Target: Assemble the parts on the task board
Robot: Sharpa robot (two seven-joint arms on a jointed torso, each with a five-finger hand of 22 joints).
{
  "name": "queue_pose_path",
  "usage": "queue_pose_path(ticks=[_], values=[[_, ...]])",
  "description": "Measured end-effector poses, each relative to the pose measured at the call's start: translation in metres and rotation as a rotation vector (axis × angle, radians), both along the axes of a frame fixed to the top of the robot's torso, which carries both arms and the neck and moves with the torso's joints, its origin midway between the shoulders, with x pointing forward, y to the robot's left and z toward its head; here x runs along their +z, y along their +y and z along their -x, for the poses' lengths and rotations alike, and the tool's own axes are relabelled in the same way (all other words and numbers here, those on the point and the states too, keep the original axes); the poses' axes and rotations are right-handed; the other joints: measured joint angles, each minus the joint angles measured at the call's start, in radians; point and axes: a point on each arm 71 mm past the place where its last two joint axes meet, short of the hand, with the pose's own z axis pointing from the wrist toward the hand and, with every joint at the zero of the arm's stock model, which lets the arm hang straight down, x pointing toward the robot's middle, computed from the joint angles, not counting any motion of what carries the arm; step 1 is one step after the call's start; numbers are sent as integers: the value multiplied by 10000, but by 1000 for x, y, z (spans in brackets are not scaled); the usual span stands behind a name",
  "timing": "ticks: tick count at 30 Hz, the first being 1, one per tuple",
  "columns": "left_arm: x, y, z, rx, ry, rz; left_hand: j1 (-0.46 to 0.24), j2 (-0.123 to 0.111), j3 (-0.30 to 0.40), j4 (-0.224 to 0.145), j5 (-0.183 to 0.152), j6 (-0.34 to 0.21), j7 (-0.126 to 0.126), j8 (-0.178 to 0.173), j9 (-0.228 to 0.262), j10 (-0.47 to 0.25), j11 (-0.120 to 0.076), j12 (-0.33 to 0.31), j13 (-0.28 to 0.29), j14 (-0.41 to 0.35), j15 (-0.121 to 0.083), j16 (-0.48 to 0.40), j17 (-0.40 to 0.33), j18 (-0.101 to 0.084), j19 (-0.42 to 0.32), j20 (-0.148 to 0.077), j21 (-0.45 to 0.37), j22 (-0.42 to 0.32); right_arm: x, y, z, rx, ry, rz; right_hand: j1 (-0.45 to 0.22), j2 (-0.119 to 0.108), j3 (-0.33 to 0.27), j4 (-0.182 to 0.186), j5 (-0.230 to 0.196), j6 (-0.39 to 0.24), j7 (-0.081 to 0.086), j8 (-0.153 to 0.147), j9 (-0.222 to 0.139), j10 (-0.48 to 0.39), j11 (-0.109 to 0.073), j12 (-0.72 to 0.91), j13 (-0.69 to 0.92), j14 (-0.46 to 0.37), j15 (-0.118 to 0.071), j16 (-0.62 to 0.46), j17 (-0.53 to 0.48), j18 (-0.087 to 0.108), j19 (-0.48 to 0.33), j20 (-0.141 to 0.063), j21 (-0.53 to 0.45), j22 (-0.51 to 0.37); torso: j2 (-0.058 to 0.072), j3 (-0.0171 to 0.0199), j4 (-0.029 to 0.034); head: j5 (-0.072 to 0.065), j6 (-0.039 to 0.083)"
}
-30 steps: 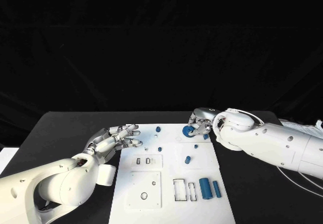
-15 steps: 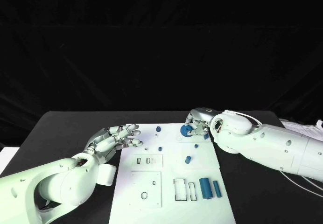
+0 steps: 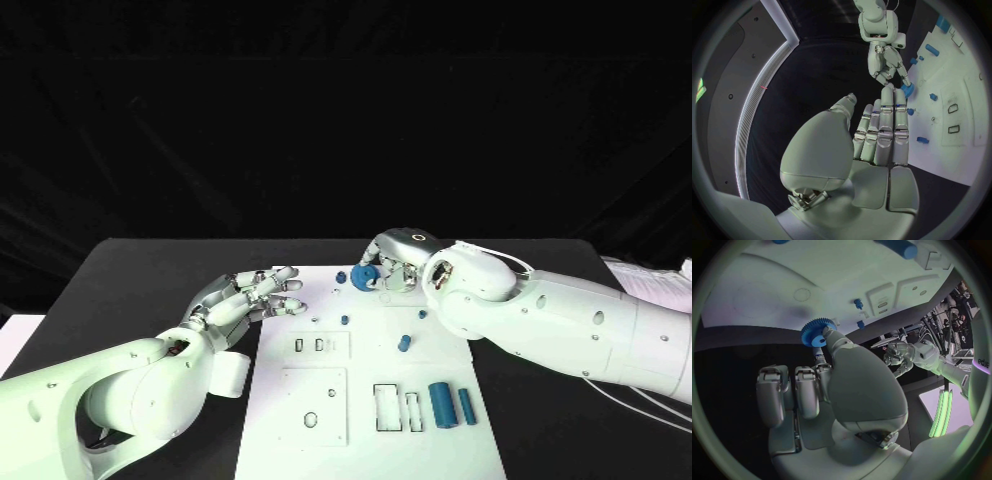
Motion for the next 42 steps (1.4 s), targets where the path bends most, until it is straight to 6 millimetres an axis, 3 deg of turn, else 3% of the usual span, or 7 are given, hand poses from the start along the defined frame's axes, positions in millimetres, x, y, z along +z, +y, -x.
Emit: queue_pose_path(ticks=[13, 26, 30, 35, 37, 42], values=[[0, 0, -1, -3, 17, -9, 0, 0, 0, 0, 0, 0, 0, 0, 0, 0, 0, 0, 0, 0, 0, 0, 11, -1, 0, 0, 0, 1, -19, 37, 0, 591, 150, 216, -135, -28, 92, -71, -52, 1, 1, 0, 0, 0, 1, -122, -1, 0, 1, 0, -2, 1, 0, 1, 0, -2, 10, -2, 7, 59, -70], [-1, -1, -1, -16, 26, -6, 0, 0, 0, 0, 0, 0, 0, 0, 0, 0, 0, 0, 0, 0, 0, 0, 10, -1, 0, 0, 0, 2, -23, 46, -3, 665, 148, 281, -212, -60, 107, -57, -105, 2, 2, 0, 0, 1, 2, -166, -2, 0, 2, -1, -4, 2, 0, 2, -1, -4, 9, 4, -15, 131, -75], [-1, -1, -1, -20, 30, -5, 0, 0, 0, 1, 0, 0, 0, 0, 0, 0, 0, 0, 0, 0, 0, 0, 9, -1, 0, 0, 0, 2, -23, 48, -5, 655, 124, 286, -364, -185, 252, 8, -141, 2, 2, 0, 0, 1, 3, -261, -2, 1, 2, -1, -4, 2, 0, 2, -1, -4, 8, 7, -15, 132, -73], [-1, -1, -1, -31, 42, -7, 0, 0, 0, 1, 0, 0, 0, 0, 0, 0, 0, 0, 0, 0, 0, 0, 9, 0, 0, 0, 0, 2, -24, 51, -5, 686, 117, 291, -874, -268, 284, 103, -945, 73, -26, -240, 22, 36, 40, -309, -2, 1, 2, -1, -5, 3, 0, 1, -1, -5, 8, 10, -14, 143, -71], [-1, -1, -1, -38, 48, -7, 26, 26, 24, -23, 0, 0, 0, 0, 0, 0, 0, 0, 0, 0, 0, 0, 15, 0, 0, 0, 0, -3, -23, 52, -5, 699, 103, 283, -1087, -272, 191, 208, -1174, 140, -27, -335, 379, 7, 91, -309, -1, -2, 5, -1, -5, 3, 0, 2, -1, -5, 8, 11, -13, 162, -63], [-1, -1, -1, -50, 64, -9, 41, 41, 29, -28, 0, 0, 0, 0, 0, 0, 0, 0, 0, 0, 0, 0, 23, -1, 0, 0, 0, -9, -25, 53, -5, 706, 125, 300, -1437, -623, -153, 344, -1325, -410, 74, -508, 423, 9, 192, -495, -3, -18, 95, -1, -5, 5, -2, 81, -1, -5, 9, 9, -14, 173, -61]])
